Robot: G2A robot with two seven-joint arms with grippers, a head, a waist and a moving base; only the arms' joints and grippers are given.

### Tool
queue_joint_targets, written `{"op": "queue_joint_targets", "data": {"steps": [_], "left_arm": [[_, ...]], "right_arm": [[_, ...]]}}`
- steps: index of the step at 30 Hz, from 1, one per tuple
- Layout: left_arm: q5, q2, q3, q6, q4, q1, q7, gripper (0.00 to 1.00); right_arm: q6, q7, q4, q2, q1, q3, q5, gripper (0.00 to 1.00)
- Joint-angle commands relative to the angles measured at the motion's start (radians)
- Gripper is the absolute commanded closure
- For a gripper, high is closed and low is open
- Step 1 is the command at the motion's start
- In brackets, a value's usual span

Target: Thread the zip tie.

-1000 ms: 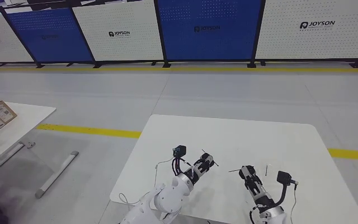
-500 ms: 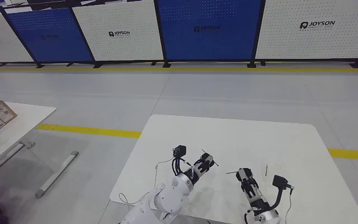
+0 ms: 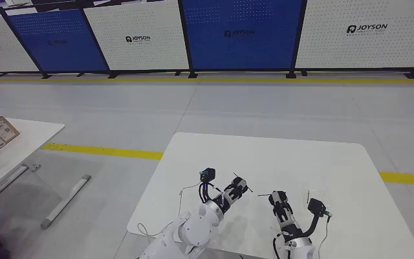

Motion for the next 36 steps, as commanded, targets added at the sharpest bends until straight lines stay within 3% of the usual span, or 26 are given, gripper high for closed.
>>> {"op": "queue_joint_targets", "data": {"steps": [1, 4, 10, 36], "left_arm": [[0.000, 0.000, 0.000, 0.000, 0.000, 0.000, 0.000, 1.00], [0.032, 0.000, 0.005, -0.013, 0.004, 0.000, 0.019, 1.00], [0.149, -0.007, 0.043, -0.034, 0.026, 0.009, 0.139, 1.00], [0.156, -0.007, 0.048, -0.033, 0.029, 0.009, 0.140, 1.00]], "right_arm": [[-0.001, 0.000, 0.000, 0.000, 0.000, 0.000, 0.000, 1.00], [-0.001, 0.000, 0.000, 0.000, 0.000, 0.000, 0.000, 1.00], [-0.001, 0.000, 0.000, 0.000, 0.000, 0.000, 0.000, 1.00], [-0.003, -0.005, -0.003, -0.002, 0.002, 0.007, 0.009, 1.00]]}}
